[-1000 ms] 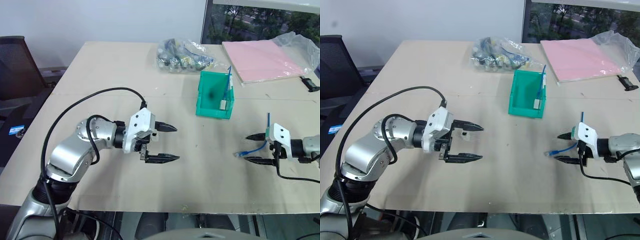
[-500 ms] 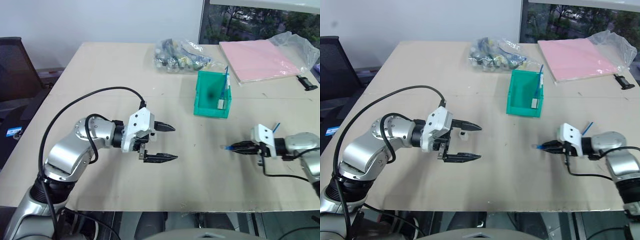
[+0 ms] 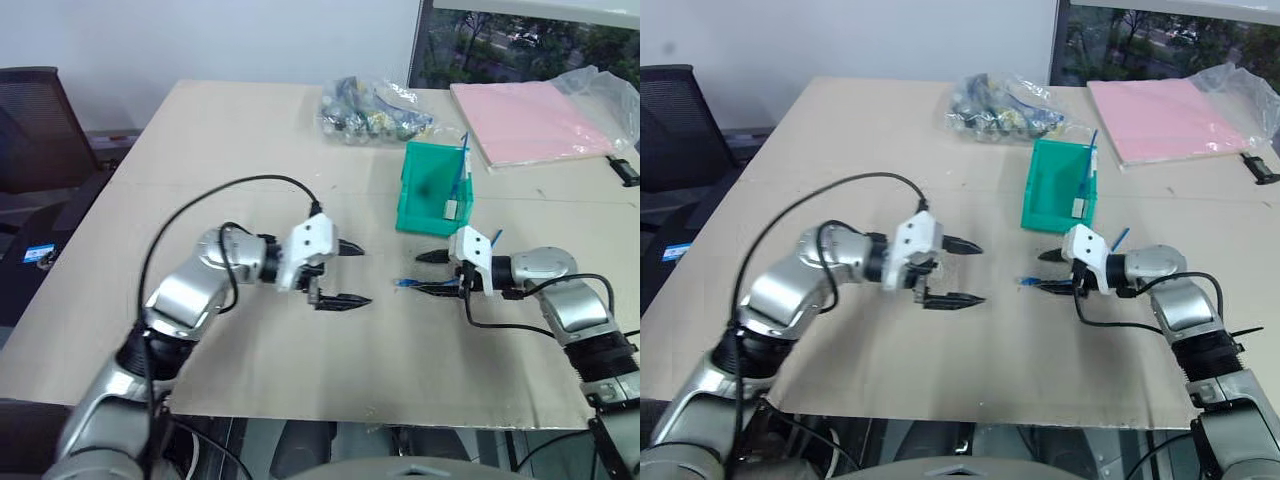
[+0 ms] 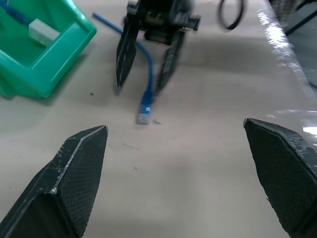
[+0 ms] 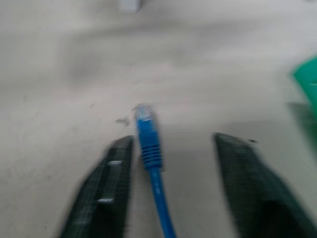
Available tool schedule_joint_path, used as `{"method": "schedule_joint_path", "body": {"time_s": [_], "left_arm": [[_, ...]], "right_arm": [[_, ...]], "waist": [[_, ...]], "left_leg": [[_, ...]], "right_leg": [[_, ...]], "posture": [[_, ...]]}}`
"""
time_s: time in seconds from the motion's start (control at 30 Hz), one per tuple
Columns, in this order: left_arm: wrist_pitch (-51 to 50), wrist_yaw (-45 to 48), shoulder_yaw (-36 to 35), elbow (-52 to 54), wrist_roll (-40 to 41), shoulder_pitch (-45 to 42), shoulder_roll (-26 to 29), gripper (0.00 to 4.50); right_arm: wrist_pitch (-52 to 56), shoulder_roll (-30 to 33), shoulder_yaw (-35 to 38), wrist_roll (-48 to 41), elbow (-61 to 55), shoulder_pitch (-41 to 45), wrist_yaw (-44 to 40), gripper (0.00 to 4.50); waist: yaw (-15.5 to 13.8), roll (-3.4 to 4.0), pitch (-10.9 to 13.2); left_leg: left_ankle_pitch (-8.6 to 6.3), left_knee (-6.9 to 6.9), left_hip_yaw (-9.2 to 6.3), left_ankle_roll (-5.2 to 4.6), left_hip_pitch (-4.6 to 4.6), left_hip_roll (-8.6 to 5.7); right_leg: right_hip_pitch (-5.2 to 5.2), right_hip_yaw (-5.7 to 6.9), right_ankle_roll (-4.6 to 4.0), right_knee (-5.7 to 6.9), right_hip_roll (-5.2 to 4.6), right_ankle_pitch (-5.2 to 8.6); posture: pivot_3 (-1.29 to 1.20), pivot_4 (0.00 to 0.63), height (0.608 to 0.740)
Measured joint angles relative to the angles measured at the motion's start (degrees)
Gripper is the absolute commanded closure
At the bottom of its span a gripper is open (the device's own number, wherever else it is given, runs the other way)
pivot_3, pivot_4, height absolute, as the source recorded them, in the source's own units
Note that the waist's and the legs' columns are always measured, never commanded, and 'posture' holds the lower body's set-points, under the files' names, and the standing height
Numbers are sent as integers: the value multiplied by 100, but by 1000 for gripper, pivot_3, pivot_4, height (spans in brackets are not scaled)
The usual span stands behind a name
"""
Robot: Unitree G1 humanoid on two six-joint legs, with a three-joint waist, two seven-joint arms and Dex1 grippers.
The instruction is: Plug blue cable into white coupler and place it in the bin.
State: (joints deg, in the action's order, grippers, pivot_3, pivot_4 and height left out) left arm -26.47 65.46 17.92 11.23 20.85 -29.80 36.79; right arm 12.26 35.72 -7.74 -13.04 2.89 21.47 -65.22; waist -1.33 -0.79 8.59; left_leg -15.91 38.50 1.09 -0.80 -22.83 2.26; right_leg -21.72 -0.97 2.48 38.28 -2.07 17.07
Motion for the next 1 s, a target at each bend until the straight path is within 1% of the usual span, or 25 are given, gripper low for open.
{"method": "schedule_joint_path", "body": {"time_s": [0.03,0.07,0.13,0.23,0.3,0.37,0.5,0.57,0.7,0.73,0.77,0.8,0.83,0.97,1.0], "left_arm": [[55,-18,65,-64,-45,-10,-84,0],[134,-82,212,-262,-197,-104,-275,0],[302,-214,418,-682,-506,-304,-612,0],[640,-200,756,-1317,-890,-508,-1025,0],[748,-195,862,-1605,-1032,-552,-1191,0],[1027,-199,998,-2113,-1293,-718,-1403,0],[1521,-200,1130,-2806,-1685,-924,-1524,0],[1737,-190,1150,-3109,-1842,-1073,-1674,0],[2063,-134,1183,-3402,-1942,-1182,-1804,0],[2115,-108,1178,-3444,-1942,-1187,-1816,500],[2159,-69,1179,-3458,-1944,-1185,-1826,700],[2191,-40,1180,-3469,-1952,-1181,-1836,1223],[2202,-31,1177,-3471,-1965,-1181,-1835,1585],[2184,-30,1081,-3467,-2022,-1181,-1818,3569],[2147,-22,1034,-3465,-2019,-1181,-1812,3995]], "right_arm": [[76,31,96,-89,-113,-83,31,405],[283,113,391,-296,-474,-381,146,91],[605,163,980,-688,-1152,-1090,398,91],[925,160,1757,-1161,-2036,-2190,790,91],[993,160,2073,-1273,-2367,-2736,948,91],[886,129,2372,-1268,-2730,-3525,1086,91],[734,-103,2480,-1268,-2997,-4035,1356,91],[648,-186,2484,-1259,-3125,-4135,1509,91],[498,-284,2470,-1214,-3217,-4282,1681,91],[481,-304,2457,-1209,-3227,-4317,1710,0],[458,-313,2453,-1202,-3230,-4355,1736,0],[414,-329,2450,-1180,-3230,-4406,1775,0],[381,-335,2447,-1169,-3230,-4435,1799,0],[354,-335,2442,-1168,-3234,-4532,1836,0],[354,-335,2441,-1170,-3234,-4544,1839,0]], "waist": [[7,-1,0],[12,-2,1],[-28,-1,0],[8,2,-1],[55,0,-1],[76,0,-1],[135,1,-1],[124,1,-2],[55,-4,-6],[52,-4,-6],[52,-4,-6],[55,-4,-6],[57,-4,-6],[69,-4,-6],[71,-4,-6]], "left_leg": [[0,0,-1,0,0,0],[0,1,-5,0,-2,0],[-4,1,-14,-6,-3,-1],[-8,-1,-13,-15,1,-2],[-10,-1,-14,-17,6,-2],[-10,0,-16,-18,18,-4],[-11,0,-15,-19,33,-5],[-11,3,-14,-18,33,-10],[-11,8,-15,-19,33,-11],[-11,8,-15,-18,33,-11],[-11,8,-15,-19,32,-11],[-11,8,-15,-19,32,-11],[-11,8,-15,-19,33,-11],[-11,7,-17,-19,34,-10],[-11,7,-19,-19,33,-9]], "right_leg": [[0,-1,0,0,0,0],[0,-1,0,-1,2,0],[2,-1,2,0,5,0],[3,-6,2,5,7,0],[4,-9,2,8,10,0],[5,-19,2,20,16,1],[6,-36,2,35,25,1],[9,-36,3,34,21,1],[12,-33,3,33,19,1],[12,-33,3,33,19,1],[13,-33,3,33,19,1],[13,-33,3,33,19,1],[13,-34,3,34,19,1],[12,-34,3,34,22,1],[11,-34,3,34,24,1]], "posture": [[0,150,740],[0,150,740],[0,150,740],[0,150,740],[0,150,740],[0,150,740],[0,150,740],[0,150,740],[0,150,740],[0,150,740],[0,150,740],[0,150,740],[0,150,740],[0,150,740],[0,150,740]]}}
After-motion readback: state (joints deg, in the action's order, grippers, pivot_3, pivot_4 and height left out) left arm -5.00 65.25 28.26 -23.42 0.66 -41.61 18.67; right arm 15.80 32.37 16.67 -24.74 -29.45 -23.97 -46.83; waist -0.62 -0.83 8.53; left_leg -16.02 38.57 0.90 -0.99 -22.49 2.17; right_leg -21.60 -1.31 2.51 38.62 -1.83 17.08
